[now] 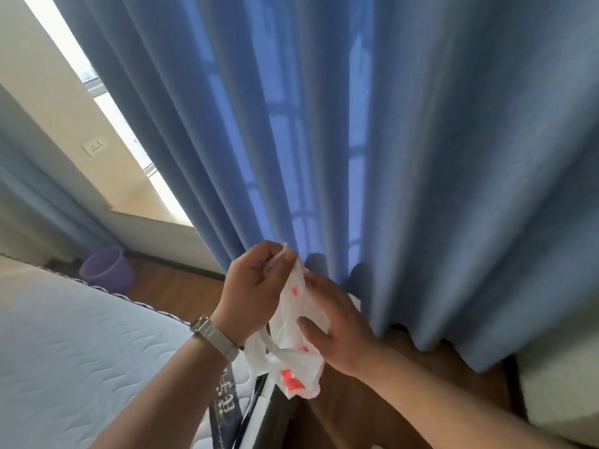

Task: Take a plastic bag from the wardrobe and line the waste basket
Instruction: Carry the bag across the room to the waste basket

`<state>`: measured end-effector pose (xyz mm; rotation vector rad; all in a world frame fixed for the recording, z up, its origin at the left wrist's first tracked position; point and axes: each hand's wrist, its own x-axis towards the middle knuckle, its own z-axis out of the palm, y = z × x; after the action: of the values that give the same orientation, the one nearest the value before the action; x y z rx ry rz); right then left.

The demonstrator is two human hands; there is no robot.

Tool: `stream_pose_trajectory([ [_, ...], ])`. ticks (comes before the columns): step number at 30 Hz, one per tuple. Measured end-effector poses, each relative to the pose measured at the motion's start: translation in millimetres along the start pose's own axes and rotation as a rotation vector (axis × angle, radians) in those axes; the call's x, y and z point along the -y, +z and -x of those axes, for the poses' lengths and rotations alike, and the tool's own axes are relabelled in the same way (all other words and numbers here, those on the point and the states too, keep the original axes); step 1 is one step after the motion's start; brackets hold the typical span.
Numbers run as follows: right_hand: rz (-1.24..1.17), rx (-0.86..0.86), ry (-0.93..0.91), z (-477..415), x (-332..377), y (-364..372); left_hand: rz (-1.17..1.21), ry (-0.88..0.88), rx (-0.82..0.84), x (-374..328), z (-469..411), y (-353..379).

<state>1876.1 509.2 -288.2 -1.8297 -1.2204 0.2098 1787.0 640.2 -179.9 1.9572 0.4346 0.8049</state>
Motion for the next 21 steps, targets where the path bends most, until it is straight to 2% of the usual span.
stream_pose_trajectory([
  [3, -0.057, 0.065, -0.041, -36, -7, 0, -0.036, -0.026, -0.074, 12, -21, -3],
  [8, -0.02, 0.138, -0.091, -86, -29, 19, -0.03, -0.076, -0.219, 45, -50, -18],
  [12, 0.0, 0.191, -0.103, -128, -46, 41, -0.044, -0.1, -0.263, 73, -76, -27],
  [21, 0.015, 0.33, -0.203, -249, -38, 92, -0.026, -0.042, -0.431, 133, -159, -91],
])
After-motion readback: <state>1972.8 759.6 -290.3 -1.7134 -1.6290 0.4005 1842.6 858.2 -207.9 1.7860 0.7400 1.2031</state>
